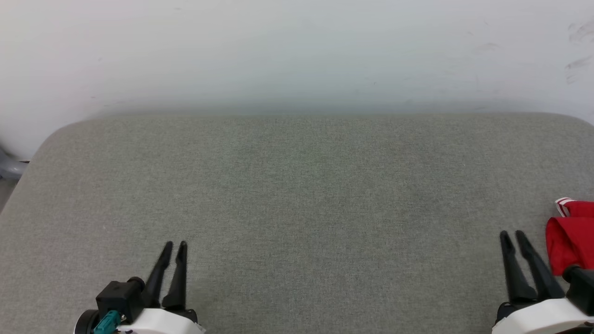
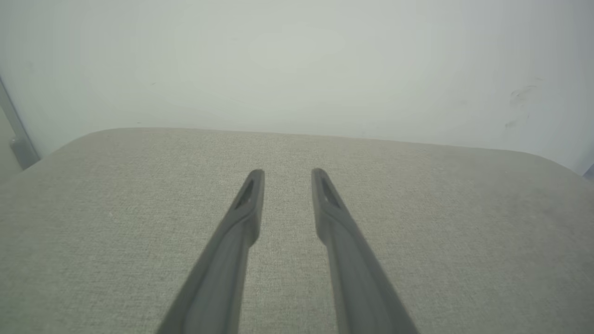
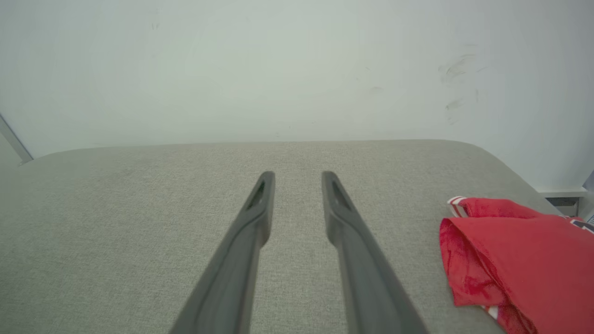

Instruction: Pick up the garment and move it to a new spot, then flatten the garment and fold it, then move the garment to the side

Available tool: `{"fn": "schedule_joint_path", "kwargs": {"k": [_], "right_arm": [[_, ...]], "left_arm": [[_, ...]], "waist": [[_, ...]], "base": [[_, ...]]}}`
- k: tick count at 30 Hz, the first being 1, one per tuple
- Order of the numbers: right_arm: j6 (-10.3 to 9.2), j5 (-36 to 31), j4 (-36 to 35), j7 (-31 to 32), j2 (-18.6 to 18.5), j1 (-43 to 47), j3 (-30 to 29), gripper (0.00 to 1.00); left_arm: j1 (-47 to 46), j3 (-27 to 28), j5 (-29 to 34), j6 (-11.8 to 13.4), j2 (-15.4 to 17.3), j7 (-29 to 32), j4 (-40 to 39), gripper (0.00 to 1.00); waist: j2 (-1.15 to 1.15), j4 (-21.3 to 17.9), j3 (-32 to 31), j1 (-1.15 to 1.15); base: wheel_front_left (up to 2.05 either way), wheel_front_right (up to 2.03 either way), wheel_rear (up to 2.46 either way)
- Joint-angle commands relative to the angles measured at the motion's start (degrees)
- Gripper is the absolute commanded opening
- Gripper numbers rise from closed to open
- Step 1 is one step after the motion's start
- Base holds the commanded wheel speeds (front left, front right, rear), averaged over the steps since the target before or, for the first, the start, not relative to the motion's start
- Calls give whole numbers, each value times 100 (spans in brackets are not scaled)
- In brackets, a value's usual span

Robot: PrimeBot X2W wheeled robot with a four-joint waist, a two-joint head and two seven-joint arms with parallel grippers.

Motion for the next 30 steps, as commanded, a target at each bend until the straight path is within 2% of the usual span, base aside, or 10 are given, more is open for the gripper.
{"fn": "schedule_joint_path", "kwargs": {"k": [1, 15, 30], "right_arm": [[0, 176, 3, -4, -2, -49, 11, 0], [0, 1777, 424, 100, -23, -311, 32, 0], [-1, 3176, 802, 188, -36, -541, 50, 0]], "left_arm": [[-74, 50, -164, -10, 0, 56, -3, 0], [-216, 246, -1591, -85, -108, 448, 106, 0], [-345, 418, -2865, -155, -206, 792, 209, 0]], "waist": [[0, -1, 0, 0], [0, -9, 2, 0], [0, -18, 5, 0]], "base": [[0, 0, 0], [0, 0, 0], [0, 0, 0]]}}
